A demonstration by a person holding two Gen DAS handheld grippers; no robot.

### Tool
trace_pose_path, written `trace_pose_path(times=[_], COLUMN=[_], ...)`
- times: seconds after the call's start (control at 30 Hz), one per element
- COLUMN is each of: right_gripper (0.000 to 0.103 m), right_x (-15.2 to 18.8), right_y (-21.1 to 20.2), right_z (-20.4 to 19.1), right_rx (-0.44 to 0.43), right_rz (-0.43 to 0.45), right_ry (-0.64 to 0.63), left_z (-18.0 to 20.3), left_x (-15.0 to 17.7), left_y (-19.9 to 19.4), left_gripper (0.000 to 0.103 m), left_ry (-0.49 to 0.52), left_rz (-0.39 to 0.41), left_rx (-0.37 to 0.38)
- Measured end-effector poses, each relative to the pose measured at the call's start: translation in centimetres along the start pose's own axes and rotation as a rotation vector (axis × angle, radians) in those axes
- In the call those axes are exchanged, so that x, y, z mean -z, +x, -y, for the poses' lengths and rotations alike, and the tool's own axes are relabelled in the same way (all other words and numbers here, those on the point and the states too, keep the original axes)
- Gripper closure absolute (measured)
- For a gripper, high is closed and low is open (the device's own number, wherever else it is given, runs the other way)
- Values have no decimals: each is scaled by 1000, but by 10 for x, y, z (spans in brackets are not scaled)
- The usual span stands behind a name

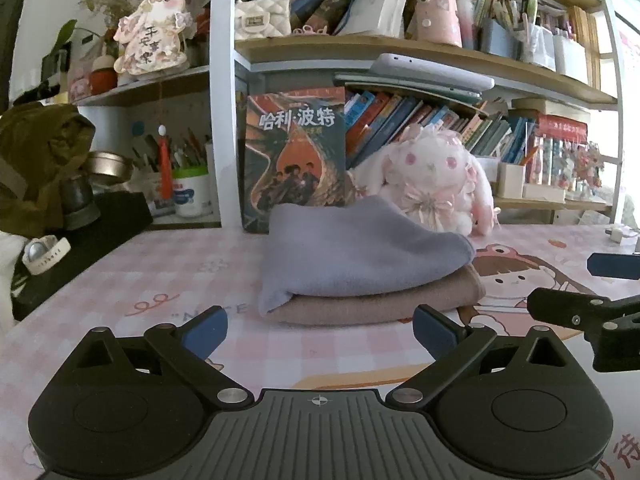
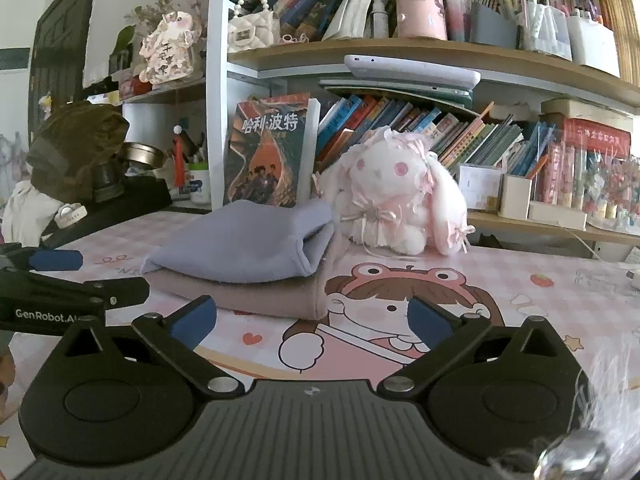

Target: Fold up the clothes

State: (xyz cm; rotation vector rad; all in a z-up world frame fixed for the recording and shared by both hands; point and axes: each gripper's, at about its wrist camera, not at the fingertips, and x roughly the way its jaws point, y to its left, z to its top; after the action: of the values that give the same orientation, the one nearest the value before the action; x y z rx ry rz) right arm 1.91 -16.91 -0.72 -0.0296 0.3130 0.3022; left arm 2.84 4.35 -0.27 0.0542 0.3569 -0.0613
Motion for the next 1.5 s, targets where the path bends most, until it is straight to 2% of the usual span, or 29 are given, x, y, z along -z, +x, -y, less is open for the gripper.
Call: trace_pose_path(times=[0.83,1.5], right_gripper=[0,0], right_x=[1,-1], right_y=[7,7], right_z=[-1,0], right_rx=[2,1], right_rz=[-36,-39], right_ry=[-13,-10], left_z=[2,3], left_x=[0,1], left_y=[-4,-3], left_gripper=[2,2], left_ry=[14,20], left_rz=[32,22], left_rx=[-6,-3])
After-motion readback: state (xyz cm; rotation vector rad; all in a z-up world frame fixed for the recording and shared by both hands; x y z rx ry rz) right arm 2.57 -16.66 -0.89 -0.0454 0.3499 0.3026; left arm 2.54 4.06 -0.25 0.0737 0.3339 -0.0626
